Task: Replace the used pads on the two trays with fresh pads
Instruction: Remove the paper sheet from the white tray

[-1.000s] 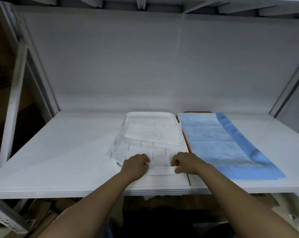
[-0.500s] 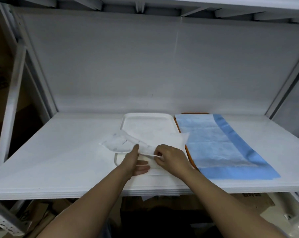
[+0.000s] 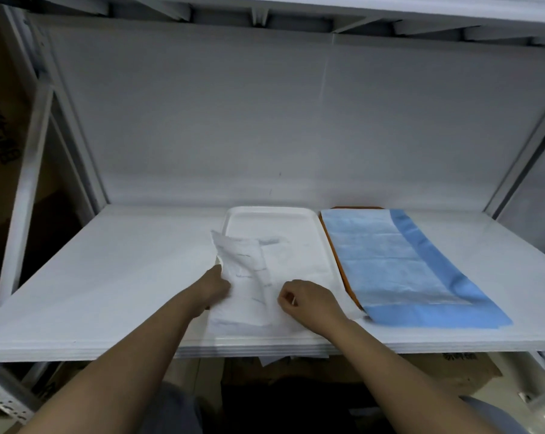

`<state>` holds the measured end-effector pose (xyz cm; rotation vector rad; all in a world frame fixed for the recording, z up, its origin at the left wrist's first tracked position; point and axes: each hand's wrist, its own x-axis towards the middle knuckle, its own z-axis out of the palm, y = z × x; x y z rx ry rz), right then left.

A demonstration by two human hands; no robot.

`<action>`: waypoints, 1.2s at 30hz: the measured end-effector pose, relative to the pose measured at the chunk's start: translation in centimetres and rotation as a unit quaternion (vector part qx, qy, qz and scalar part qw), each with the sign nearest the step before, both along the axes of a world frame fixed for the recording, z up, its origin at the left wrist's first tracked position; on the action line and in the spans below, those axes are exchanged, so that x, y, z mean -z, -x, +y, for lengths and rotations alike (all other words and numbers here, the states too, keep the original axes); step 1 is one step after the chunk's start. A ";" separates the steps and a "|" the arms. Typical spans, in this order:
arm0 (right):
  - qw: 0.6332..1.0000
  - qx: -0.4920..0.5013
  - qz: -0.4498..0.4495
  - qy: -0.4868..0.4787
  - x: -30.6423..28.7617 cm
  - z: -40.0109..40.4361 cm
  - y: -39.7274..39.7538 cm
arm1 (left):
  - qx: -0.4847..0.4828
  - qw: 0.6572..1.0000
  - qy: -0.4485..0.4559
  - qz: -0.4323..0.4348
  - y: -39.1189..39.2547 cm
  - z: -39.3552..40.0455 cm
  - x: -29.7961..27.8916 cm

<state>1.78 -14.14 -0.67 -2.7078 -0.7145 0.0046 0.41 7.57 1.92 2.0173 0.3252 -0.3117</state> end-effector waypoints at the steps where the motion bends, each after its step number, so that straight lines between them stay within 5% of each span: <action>1: 1.000 0.020 -0.009 0.007 0.3 -0.3 -0.3 | -0.002 1.000 -0.021 0.000 -0.2 0.4 0.1; 8: 0.987 0.141 -0.048 0.064 1.4 -3.3 -2.0 | -0.072 0.972 -0.223 -0.023 -1.5 1.0 3.0; 13: 0.977 0.189 -0.019 0.099 1.4 -4.5 -2.3 | -0.029 0.911 -0.410 -0.028 -1.5 -1.3 2.8; 18: 0.971 0.218 0.005 0.097 1.1 -5.0 -2.4 | 0.168 0.908 -0.360 -0.133 -1.2 -7.3 2.4; 23: 0.966 0.246 0.039 0.065 0.5 -5.5 -2.4 | 0.380 0.822 -0.408 -0.119 -0.1 -13.4 2.8; 29: 0.961 0.258 0.101 0.006 0.2 -6.1 -2.6 | 0.322 0.833 -0.430 -0.130 0.6 -16.8 4.3; 32: 0.950 0.260 0.155 -0.076 0.2 -6.5 -2.9 | 0.249 0.861 -0.414 -0.161 0.8 -17.8 3.9; 36: 0.913 0.287 0.190 -0.220 -0.1 -6.6 -3.1 | 0.193 0.848 -0.444 -0.216 0.8 -17.8 3.2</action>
